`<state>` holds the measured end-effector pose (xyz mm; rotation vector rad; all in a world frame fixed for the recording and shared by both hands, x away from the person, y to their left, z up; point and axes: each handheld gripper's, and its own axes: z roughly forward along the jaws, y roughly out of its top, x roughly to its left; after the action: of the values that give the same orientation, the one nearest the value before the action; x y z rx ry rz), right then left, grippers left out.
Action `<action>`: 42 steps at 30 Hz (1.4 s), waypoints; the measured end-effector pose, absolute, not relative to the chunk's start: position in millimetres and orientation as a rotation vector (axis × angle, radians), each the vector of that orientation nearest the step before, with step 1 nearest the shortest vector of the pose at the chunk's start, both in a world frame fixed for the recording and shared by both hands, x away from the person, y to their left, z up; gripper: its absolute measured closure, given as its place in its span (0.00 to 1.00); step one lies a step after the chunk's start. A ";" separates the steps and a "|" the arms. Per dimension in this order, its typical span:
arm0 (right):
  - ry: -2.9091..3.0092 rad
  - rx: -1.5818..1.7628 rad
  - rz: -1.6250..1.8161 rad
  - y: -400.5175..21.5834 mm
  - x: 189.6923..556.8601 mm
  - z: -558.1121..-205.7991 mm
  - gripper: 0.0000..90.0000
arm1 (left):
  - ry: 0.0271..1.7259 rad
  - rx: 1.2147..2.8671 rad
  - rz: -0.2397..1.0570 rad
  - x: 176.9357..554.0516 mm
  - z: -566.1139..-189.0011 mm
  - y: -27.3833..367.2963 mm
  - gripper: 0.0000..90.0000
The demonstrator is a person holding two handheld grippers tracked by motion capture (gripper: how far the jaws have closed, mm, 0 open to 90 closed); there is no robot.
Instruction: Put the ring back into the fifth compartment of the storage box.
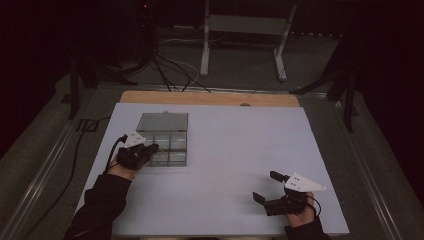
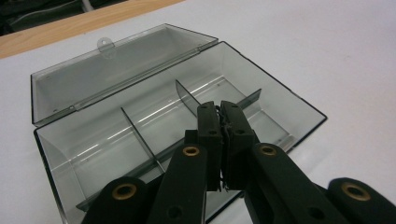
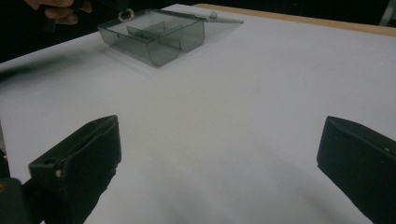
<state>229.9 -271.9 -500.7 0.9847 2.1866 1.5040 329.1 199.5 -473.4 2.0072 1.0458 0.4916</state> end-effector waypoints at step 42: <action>2.190 0.989 1.503 -273.0 229.8 -500.9 0.00 | 1.006 1.962 0.328 321.4 -472.8 200.6 0.01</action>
<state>229.8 -273.0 -500.9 0.9894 2.1898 1.5032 321.4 200.6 -472.8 1.9622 1.0061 0.3280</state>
